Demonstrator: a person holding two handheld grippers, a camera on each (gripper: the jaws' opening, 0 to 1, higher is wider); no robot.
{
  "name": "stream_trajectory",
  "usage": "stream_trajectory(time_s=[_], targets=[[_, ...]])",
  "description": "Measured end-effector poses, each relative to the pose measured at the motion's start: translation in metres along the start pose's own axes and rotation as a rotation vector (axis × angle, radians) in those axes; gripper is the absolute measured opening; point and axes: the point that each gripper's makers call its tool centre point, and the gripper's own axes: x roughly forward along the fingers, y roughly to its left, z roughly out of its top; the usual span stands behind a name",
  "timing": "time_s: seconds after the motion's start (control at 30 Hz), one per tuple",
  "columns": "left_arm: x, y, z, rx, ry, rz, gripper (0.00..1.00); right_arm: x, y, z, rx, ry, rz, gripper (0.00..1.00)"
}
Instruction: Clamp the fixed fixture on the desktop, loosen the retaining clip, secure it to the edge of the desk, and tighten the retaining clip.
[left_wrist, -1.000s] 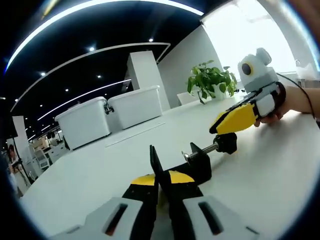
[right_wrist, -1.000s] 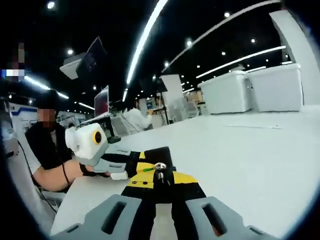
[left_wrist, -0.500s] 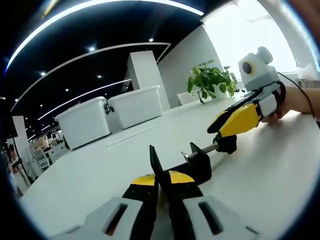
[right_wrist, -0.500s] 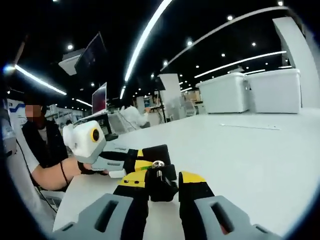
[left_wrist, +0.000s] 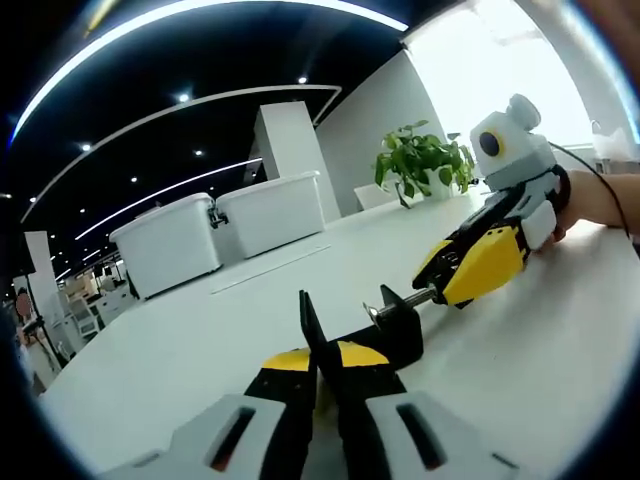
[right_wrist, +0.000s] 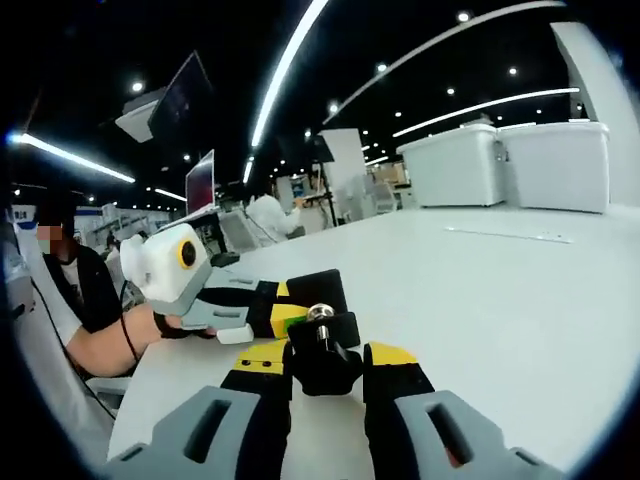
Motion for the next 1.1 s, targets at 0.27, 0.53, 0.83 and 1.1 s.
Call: stream_trajectory(time_s=[0.27, 0.53, 0.83, 1.1], targets=[[0.001, 0.0, -0.001, 0.0, 0.001, 0.004, 0.07, -0.002, 0.007, 0.004, -0.327, -0.059, -0.025, 0.26], [0.0, 0.0, -0.001, 0.001, 0.001, 0.007, 0.07, 0.0, 0.012, 0.004, -0.63, -0.055, -0.103, 0.26], [0.0, 0.0, -0.001, 0.0, 0.0, 0.006, 0.07, -0.007, 0.006, 0.025, -0.096, -0.119, -0.03, 0.36], [-0.001, -0.001, -0.001, 0.0, 0.0, 0.006, 0.07, -0.009, -0.013, 0.011, 0.1, -0.043, -0.045, 0.27]])
